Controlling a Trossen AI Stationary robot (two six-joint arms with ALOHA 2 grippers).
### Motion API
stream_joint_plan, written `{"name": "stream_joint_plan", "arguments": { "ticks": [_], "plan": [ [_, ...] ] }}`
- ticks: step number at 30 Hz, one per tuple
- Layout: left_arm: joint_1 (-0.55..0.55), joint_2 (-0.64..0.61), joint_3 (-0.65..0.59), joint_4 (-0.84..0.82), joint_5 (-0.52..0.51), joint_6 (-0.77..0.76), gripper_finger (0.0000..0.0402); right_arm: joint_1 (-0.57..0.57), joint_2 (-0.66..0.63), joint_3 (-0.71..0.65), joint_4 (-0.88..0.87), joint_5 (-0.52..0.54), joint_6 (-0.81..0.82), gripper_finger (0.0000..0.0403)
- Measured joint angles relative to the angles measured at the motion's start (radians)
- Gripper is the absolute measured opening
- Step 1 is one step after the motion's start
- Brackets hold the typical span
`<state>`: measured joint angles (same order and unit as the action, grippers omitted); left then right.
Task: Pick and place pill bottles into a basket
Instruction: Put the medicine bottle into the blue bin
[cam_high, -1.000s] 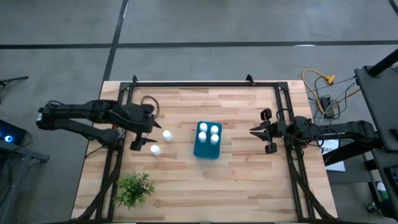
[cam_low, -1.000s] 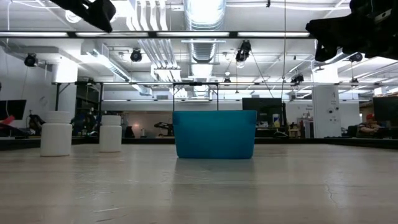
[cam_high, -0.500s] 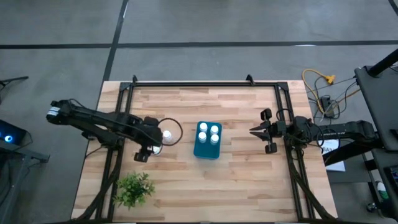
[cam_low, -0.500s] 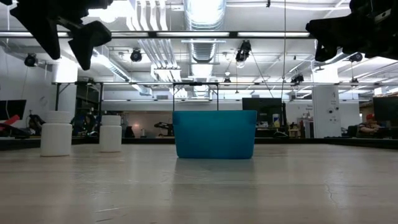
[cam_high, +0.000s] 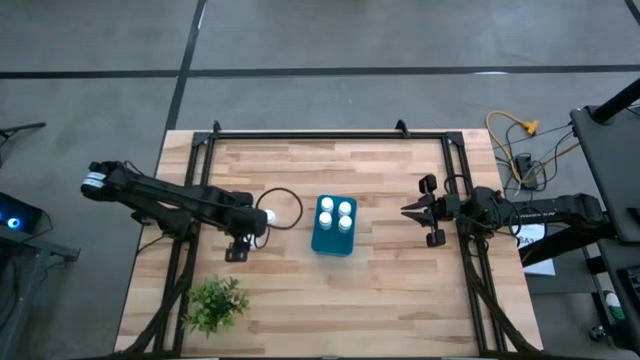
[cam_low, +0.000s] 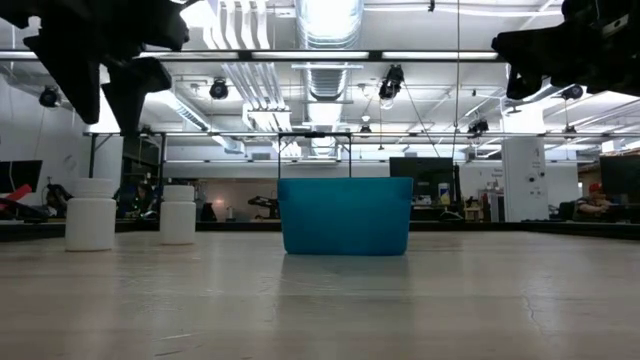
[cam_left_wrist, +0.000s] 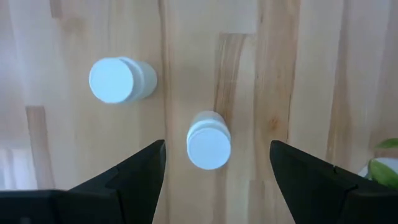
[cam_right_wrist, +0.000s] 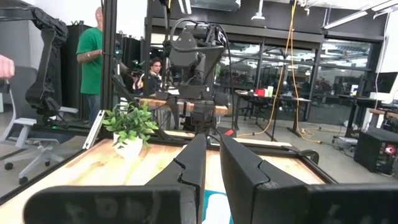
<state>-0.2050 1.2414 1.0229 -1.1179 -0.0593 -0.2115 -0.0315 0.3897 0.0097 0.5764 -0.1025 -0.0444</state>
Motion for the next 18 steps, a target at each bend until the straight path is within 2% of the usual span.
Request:
{"name": "stream_joint_plan", "arguments": {
  "ticks": [7,18],
  "plan": [
    [0.000,0.002,-0.037,0.000,0.000,-0.073,0.0270,0.000,0.000,0.000,-0.001,0.000,0.000,0.0038],
    [0.000,0.000,-0.169,0.000,-0.001,-0.150,0.0270,0.000,0.000,0.000,-0.003,0.000,0.000,0.0038]
  ]
}}
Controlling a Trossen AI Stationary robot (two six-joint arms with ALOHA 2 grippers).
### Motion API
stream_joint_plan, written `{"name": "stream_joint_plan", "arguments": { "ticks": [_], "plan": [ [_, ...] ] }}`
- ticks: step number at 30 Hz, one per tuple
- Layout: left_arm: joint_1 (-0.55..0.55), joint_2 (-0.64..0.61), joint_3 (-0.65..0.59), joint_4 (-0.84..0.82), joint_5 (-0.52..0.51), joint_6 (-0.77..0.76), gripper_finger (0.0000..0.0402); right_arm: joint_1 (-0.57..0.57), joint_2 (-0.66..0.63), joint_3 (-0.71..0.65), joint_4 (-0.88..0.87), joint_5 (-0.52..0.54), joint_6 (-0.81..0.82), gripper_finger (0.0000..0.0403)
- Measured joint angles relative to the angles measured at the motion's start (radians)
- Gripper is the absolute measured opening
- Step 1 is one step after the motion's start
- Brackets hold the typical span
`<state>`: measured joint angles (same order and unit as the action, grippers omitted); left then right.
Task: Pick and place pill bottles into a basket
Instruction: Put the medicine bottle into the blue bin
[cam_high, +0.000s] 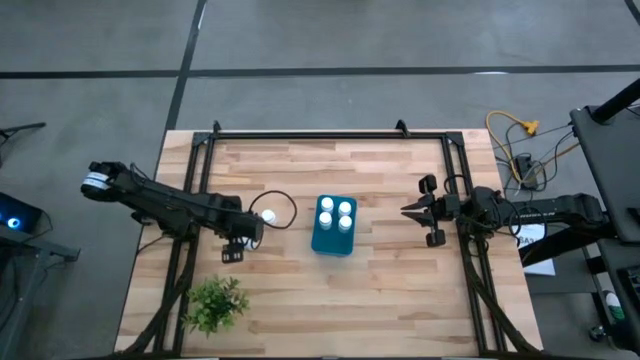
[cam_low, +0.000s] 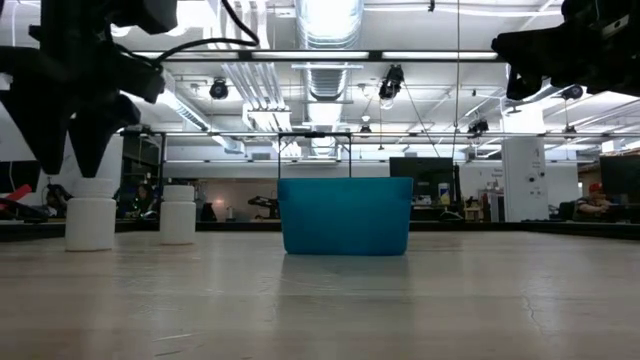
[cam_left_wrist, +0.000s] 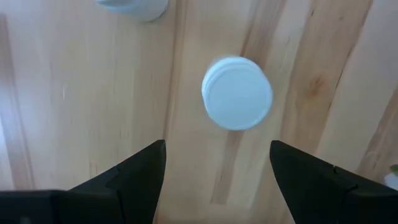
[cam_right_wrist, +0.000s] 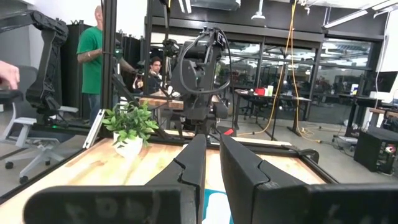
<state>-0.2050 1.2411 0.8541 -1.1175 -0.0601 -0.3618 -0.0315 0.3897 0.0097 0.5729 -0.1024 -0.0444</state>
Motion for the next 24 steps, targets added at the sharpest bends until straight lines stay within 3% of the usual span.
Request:
{"name": "stream_joint_plan", "arguments": {
  "ticks": [10,15,24],
  "plan": [
    [0.000,-0.009,-0.007,0.050,0.007,0.000,0.0270,0.000,0.000,0.000,0.000,0.000,0.000,0.0038],
    [0.000,-0.001,-0.011,0.156,0.069,0.004,0.0270,0.000,0.000,0.000,-0.001,0.000,0.000,0.0038],
    [0.000,0.001,-0.012,0.141,0.014,0.009,0.0270,0.000,0.014,0.000,-0.001,0.000,0.000,0.0038]
  ]
}}
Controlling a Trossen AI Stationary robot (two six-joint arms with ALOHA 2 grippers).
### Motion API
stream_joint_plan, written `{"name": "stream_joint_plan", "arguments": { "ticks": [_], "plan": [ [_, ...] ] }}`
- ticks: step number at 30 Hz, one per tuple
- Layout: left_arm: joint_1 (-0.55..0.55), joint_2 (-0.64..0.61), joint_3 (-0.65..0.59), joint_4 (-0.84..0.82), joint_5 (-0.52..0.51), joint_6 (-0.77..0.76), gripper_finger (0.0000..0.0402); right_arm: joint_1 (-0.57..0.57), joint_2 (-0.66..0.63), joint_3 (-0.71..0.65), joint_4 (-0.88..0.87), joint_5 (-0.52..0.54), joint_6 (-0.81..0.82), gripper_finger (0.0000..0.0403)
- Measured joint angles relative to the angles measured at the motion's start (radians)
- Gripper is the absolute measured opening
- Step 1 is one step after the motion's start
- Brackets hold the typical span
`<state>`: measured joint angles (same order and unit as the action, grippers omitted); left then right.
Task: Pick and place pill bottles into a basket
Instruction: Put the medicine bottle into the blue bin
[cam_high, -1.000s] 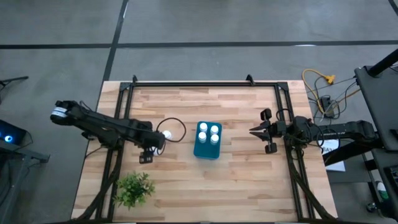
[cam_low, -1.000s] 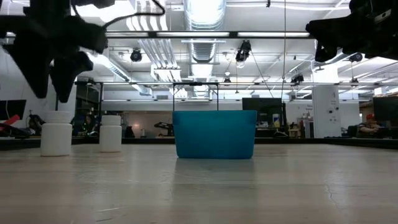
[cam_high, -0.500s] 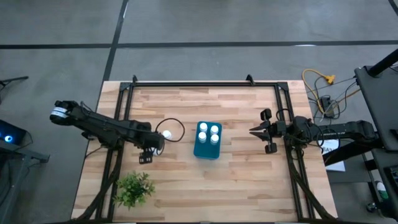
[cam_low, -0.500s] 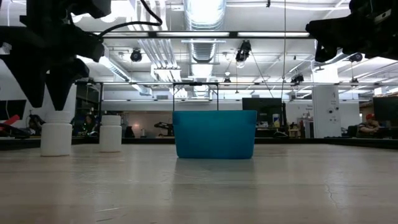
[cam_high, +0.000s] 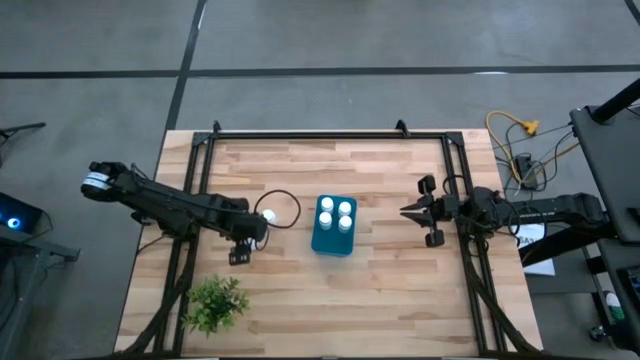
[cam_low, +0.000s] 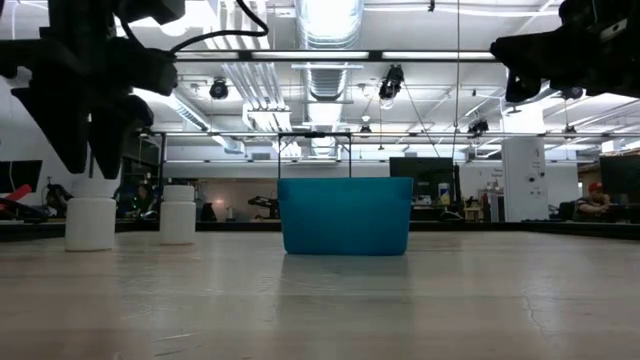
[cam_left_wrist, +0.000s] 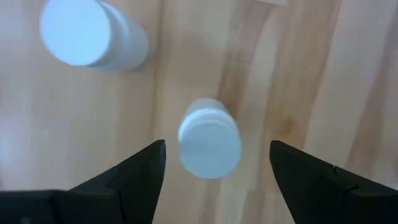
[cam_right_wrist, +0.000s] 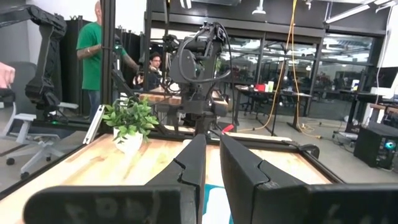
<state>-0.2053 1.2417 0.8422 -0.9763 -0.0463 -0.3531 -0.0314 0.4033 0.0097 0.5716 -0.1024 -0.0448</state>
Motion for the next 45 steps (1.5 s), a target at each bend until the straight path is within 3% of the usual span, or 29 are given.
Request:
{"name": "stream_joint_plan", "arguments": {
  "ticks": [27,45],
  "plan": [
    [0.000,0.006,-0.066,0.108,-0.016,0.002,0.0270,0.000,0.018,0.000,0.002,0.027,0.000,0.0038],
    [0.001,0.150,-0.066,0.108,-0.016,0.047,0.0270,0.000,0.018,0.000,0.002,0.026,0.000,0.0038]
  ]
}}
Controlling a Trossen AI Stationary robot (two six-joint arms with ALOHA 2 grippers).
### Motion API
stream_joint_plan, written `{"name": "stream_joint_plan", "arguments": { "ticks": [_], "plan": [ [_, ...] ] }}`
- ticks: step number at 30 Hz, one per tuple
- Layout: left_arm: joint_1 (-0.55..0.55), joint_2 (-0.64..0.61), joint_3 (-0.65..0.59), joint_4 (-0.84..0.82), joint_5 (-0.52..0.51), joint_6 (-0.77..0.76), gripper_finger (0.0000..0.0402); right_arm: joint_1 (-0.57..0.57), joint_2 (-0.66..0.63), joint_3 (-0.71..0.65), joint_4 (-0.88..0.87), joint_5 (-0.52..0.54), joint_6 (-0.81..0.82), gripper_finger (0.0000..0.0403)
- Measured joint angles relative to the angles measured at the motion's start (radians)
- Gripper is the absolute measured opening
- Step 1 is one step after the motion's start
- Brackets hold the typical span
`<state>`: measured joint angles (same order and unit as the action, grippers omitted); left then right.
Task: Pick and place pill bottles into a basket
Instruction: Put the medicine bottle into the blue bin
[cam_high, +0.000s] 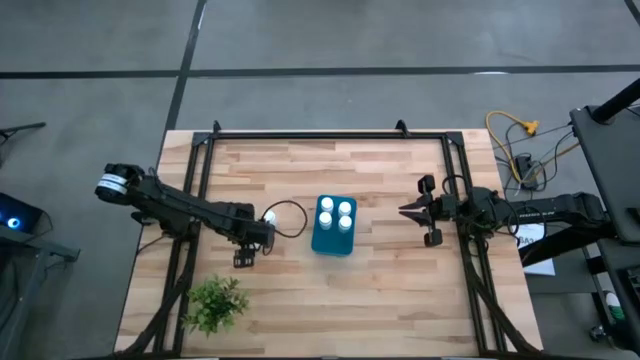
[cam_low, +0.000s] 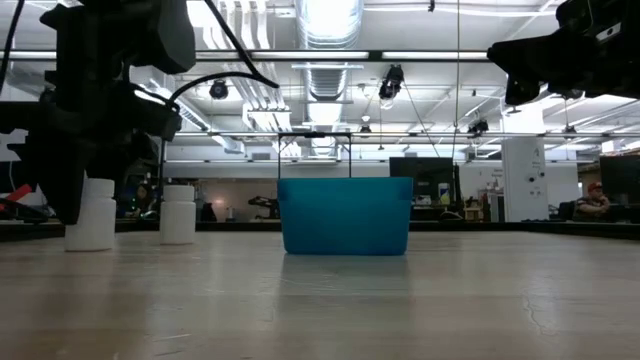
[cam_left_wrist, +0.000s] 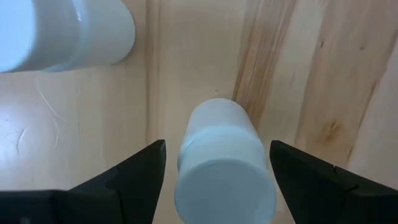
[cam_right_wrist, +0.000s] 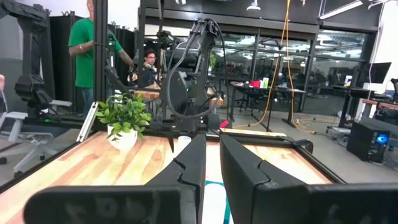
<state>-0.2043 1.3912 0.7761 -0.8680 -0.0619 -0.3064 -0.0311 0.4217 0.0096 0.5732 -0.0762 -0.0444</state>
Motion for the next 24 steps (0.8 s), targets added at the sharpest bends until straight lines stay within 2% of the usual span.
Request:
{"name": "stream_joint_plan", "arguments": {
  "ticks": [24],
  "plan": [
    [0.000,0.014,0.000,0.048,0.001,0.003,0.0266,0.000,0.000,0.000,0.000,0.000,0.000,0.0038]
  ]
}}
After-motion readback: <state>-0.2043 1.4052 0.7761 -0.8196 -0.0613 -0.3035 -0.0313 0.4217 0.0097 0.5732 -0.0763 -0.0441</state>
